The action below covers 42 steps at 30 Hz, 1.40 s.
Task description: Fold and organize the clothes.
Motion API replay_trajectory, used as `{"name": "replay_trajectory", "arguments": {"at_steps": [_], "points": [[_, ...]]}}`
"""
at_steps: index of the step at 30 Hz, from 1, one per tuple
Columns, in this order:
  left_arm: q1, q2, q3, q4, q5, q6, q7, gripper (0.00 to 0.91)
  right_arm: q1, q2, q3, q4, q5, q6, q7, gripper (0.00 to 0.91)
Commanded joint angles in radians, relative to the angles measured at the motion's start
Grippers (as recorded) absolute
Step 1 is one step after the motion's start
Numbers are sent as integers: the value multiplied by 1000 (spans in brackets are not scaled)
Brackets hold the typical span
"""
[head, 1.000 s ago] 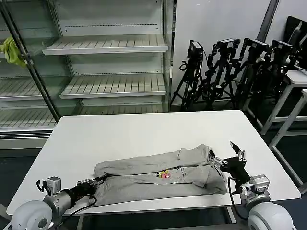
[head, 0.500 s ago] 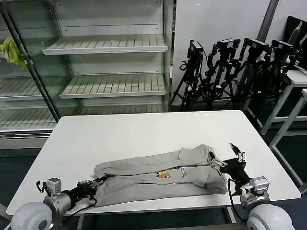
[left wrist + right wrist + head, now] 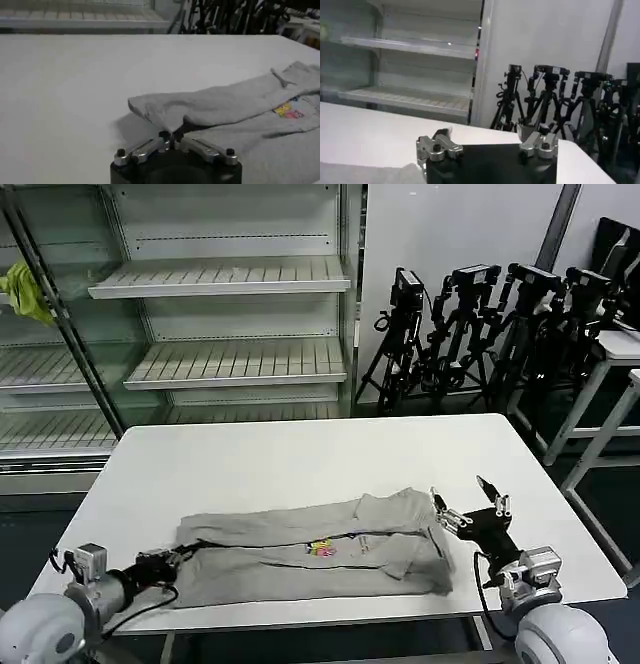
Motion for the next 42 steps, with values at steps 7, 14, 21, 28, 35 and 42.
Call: {"name": "replay_trajectory", "arguments": {"at_steps": [7, 14, 21, 28, 35, 42], "points": [[43, 167, -198, 52, -19, 16, -8, 50, 37, -12, -2, -13, 26, 6, -4, 907], [71, 273, -301, 94, -34, 42, -4, 50, 54, -13, -11, -21, 33, 13, -8, 907], [68, 320, -341, 53, -35, 46, -9, 50, 49, -17, -3, -26, 38, 19, -12, 907], [36, 303, -260, -102, -52, 46, -24, 50, 31, -34, 11, -20, 38, 17, -8, 907], [18, 262, -174, -214, -121, 45, -23, 50, 37, -82, 20, -14, 62, 22, 8, 907], [-105, 191, -12, -238, -164, 41, -13, 50, 42, -160, 46, -31, 100, 64, 36, 907]]}}
